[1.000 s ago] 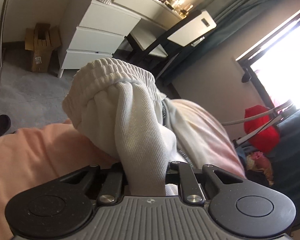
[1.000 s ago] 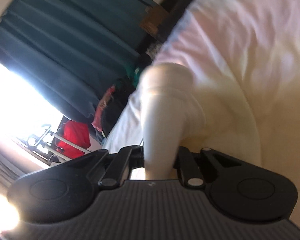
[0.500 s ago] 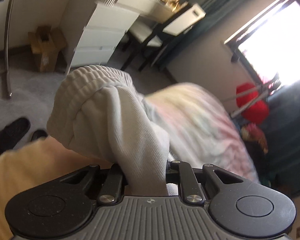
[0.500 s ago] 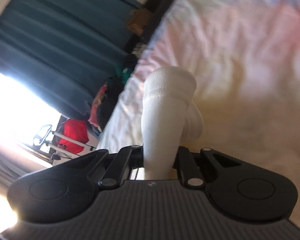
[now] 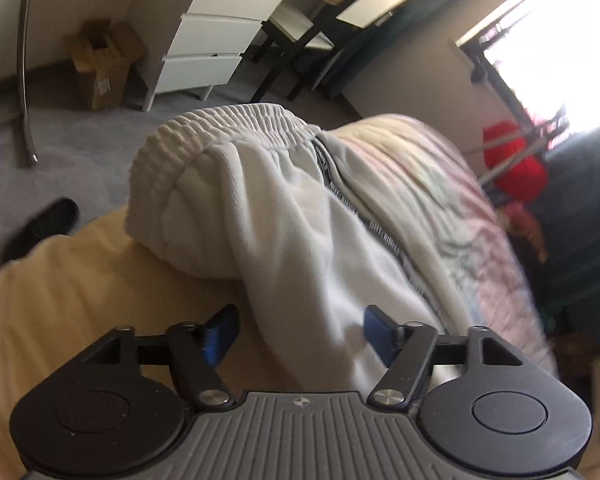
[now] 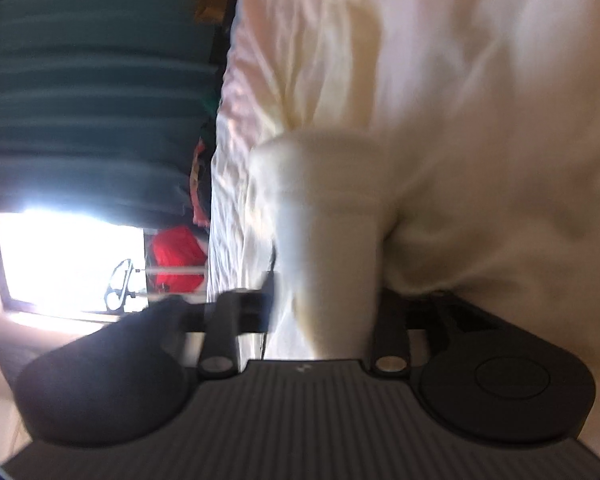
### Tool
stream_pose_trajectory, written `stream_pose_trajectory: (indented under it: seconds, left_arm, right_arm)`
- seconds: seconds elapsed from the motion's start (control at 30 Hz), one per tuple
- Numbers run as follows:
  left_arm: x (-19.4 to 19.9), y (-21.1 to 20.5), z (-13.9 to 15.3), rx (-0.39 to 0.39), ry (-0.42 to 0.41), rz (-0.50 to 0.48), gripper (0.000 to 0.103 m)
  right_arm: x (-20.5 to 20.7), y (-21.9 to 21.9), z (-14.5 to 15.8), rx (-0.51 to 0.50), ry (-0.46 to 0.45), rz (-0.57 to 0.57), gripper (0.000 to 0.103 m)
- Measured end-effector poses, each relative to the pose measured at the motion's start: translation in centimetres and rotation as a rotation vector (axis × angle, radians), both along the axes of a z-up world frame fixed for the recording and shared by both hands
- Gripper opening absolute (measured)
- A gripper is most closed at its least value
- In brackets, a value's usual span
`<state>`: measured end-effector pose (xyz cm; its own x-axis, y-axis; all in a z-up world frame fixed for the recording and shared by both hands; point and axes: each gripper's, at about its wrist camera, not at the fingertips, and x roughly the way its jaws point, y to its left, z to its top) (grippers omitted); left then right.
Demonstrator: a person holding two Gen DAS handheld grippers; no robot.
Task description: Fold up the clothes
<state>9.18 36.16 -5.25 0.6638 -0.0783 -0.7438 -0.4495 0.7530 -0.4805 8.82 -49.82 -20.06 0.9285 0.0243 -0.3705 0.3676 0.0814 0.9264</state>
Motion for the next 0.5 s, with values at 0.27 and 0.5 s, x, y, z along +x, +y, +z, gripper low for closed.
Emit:
stream_pose_trajectory:
  seconds: [0.27, 0.5]
  left_arm:
    - [-3.2, -6.9, 3.4, 0.332, -0.038, -0.078, 0.082]
    - [0.8, -18.1, 3.8, 0.43, -0.194, -0.27, 0.087]
  right_arm:
    - [2.9, 1.6, 1.5, -0.195, 0.111, -0.022, 0.021]
    - [4.4, 2.4, 3.1, -0.299, 0.219, -0.062, 0.012]
